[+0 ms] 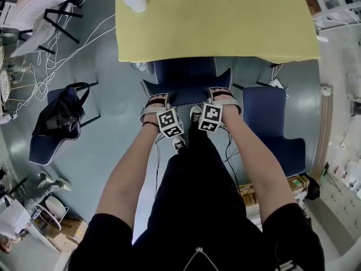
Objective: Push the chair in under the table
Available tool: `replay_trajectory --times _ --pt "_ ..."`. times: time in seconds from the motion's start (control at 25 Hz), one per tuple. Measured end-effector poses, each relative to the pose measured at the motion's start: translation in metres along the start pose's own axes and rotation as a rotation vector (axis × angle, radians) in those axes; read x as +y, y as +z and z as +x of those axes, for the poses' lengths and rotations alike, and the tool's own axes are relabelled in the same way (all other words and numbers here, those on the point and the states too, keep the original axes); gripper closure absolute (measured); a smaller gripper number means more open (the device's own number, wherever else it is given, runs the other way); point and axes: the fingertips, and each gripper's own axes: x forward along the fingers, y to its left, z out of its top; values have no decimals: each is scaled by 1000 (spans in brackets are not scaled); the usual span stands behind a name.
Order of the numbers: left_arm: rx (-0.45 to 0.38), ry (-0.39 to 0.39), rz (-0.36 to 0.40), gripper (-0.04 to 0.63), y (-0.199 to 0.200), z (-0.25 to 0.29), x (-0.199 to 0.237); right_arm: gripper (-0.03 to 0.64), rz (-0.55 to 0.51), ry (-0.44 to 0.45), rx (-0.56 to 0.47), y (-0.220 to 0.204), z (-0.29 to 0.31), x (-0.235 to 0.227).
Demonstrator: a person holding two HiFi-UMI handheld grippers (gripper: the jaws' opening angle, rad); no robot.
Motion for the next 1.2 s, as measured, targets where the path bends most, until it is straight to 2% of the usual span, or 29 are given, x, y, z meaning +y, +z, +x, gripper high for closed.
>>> replay_trajectory --times 0.56,0.92,1.2 --pt "6 4 1 469 -1 26 74 500 0 -8 3 8 28 -73" --pt "0 7 4 469 -2 35 104 500 -3 -8 3 12 39 -100" --pt "-2 -2 7 468 -3 36 107 499 -1 -9 4 13 40 -103"
